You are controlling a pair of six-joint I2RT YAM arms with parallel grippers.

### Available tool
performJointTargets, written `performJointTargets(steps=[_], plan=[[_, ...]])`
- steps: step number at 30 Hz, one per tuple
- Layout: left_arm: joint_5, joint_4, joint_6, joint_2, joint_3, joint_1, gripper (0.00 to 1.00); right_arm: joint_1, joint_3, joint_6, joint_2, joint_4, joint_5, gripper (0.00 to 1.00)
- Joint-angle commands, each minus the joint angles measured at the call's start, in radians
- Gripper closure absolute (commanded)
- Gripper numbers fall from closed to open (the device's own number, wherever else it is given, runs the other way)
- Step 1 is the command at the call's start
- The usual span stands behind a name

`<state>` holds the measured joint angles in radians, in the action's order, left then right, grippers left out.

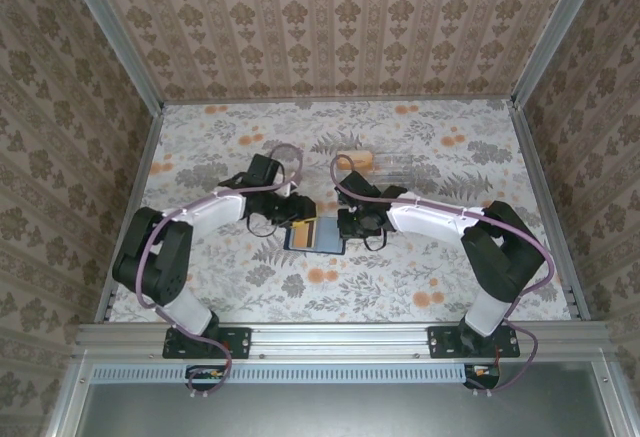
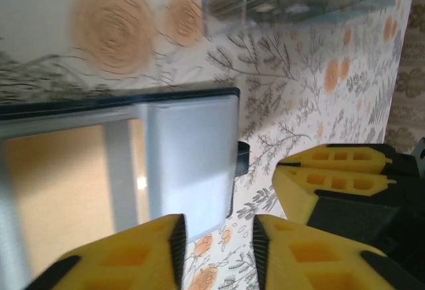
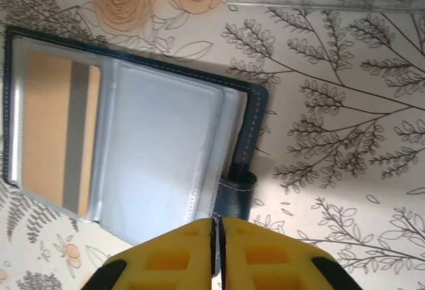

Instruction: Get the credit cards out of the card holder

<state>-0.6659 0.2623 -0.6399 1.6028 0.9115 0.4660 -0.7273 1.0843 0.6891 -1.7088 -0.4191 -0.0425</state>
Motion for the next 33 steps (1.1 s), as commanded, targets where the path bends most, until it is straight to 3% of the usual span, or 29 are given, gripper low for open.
performJointTargets(steps=[1, 8, 19, 33], plan=[[0.015, 0.065, 0.054, -0.03, -0.032, -0.053, 0.76, -0.011, 0.053, 0.027, -0.027, 0.046, -0.07, 0.83], [0.082, 0.107, 0.109, 0.022, -0.039, -0.089, 1.0, -0.011, 0.08, 0.102, -0.099, 0.142, -0.206, 0.82], [0.071, 0.054, 0.096, 0.098, -0.054, -0.077, 1.0, -0.004, 0.097, 0.177, -0.188, 0.194, -0.299, 0.83], [0.094, 0.046, 0.082, 0.125, -0.069, -0.046, 1.0, 0.017, 0.079, 0.228, -0.232, 0.223, -0.33, 0.84]])
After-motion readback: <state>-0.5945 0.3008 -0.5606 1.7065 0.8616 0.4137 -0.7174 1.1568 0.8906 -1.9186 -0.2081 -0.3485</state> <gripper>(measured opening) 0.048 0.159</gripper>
